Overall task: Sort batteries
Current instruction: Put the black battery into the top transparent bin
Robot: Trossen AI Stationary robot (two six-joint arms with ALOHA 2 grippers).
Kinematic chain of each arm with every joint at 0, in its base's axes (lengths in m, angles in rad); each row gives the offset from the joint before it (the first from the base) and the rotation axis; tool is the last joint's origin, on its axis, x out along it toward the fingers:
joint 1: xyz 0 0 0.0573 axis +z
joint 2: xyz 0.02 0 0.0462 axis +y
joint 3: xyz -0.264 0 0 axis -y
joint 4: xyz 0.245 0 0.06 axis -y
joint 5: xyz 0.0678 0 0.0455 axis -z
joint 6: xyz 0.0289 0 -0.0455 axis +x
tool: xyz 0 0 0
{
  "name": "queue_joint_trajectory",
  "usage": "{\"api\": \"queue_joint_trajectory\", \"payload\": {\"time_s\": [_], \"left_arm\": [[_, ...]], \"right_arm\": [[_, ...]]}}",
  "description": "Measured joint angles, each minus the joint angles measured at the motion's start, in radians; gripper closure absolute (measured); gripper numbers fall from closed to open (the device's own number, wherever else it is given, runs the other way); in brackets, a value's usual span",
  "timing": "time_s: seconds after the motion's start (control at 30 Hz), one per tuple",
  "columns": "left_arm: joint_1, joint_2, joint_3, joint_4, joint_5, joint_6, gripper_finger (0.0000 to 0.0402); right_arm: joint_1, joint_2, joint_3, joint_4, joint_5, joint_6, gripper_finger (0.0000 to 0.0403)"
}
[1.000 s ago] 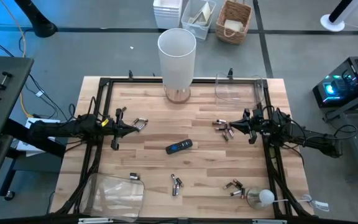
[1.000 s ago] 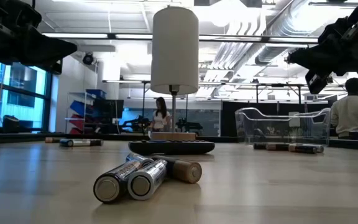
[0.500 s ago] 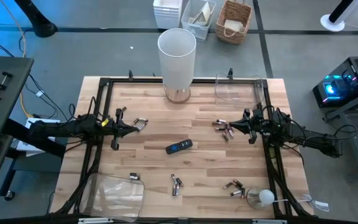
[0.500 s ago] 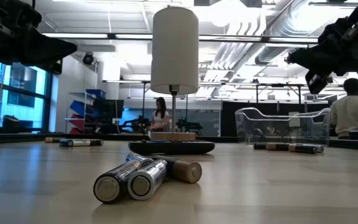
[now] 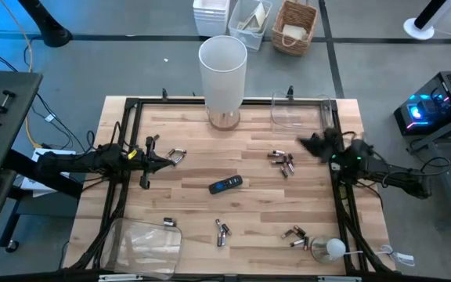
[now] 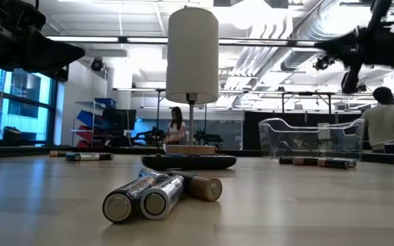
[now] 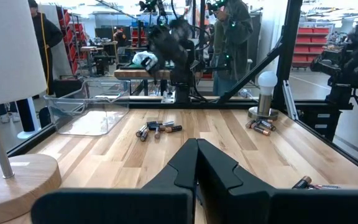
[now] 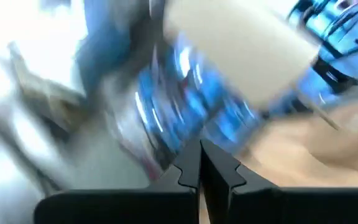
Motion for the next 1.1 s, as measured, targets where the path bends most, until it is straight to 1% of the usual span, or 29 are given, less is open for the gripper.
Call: {"api": "queue_joint_trajectory", "payload": {"time_s": [0.03,0.07,0.1,0.13,0.17,0.2,0.23,0.27,0.3,0.33,0.4,0.43,0.47,0.5,0.6,0.7,0.77,0.8,0.93,1.1], "left_arm": [[0.000,0.000,0.000,0.000,0.000,0.000,0.0401],[0.000,0.000,0.000,0.000,0.000,0.000,0.0401],[0.000,0.000,0.000,0.000,0.000,0.000,0.0401],[0.000,0.000,0.000,0.000,0.000,0.000,0.0401],[0.000,0.000,0.000,0.000,0.000,0.000,0.0401],[0.000,0.000,0.000,0.000,0.000,0.000,0.0401],[0.000,0.001,0.000,0.000,0.000,0.000,0.0401],[0.000,0.001,0.000,0.000,0.000,0.000,0.0401],[0.000,0.001,0.000,0.000,0.000,0.000,0.0401],[0.000,0.001,0.000,0.000,0.000,0.000,0.0401],[0.000,0.001,0.000,0.000,0.000,0.000,0.0401],[0.000,0.001,0.000,0.000,0.000,0.000,0.0401],[0.000,0.001,0.000,0.000,0.000,0.000,0.0401],[0.000,0.001,0.000,0.000,0.000,0.000,0.0401],[0.000,0.001,0.000,0.000,0.000,0.000,0.0401],[0.000,0.001,0.000,0.000,0.000,0.000,0.0401],[0.000,0.001,0.000,0.000,0.000,0.000,0.0401],[0.000,0.001,0.000,0.000,0.000,0.000,0.0401],[0.000,0.001,0.000,0.000,0.000,0.000,0.0401],[0.000,0.001,0.000,0.000,0.000,0.000,0.0401]], "right_arm": [[-0.001,0.001,0.000,0.081,0.041,0.061,0.0402],[0.000,0.010,0.000,0.173,0.037,0.065,0.0402],[0.004,0.027,0.002,0.273,-0.017,0.042,0.0402],[0.010,0.048,0.017,0.335,-0.089,0.022,0.0402],[0.021,0.073,0.046,0.352,-0.165,0.016,0.0402],[0.036,0.100,0.083,0.320,-0.231,0.012,0.0402],[0.055,0.133,0.135,0.234,-0.287,0.007,0.0402],[0.078,0.169,0.199,0.103,-0.331,-0.009,0.0402],[0.105,0.209,0.266,-0.070,-0.353,-0.039,0.0402],[0.134,0.258,0.338,-0.258,-0.356,-0.075,0.0402],[0.191,0.374,0.467,-0.612,-0.305,-0.149,0.0403],[0.219,0.439,0.518,-0.743,-0.266,-0.160,0.0403],[0.242,0.501,0.558,-0.839,-0.231,-0.159,0.0403],[0.263,0.560,0.587,-0.897,-0.205,-0.144,0.0403],[0.301,0.721,0.625,-0.930,-0.177,-0.058,0.0403],[0.299,0.856,0.631,-0.869,-0.132,0.041,0.0402],[0.273,0.940,0.631,-0.863,-0.139,0.137,0.0399],[0.261,0.978,0.631,-0.863,-0.161,0.169,0.0395],[0.243,1.116,0.632,-0.871,-0.226,0.215,0.0361],[0.243,1.265,0.698,-0.965,-0.225,0.166,0.0304]]}}
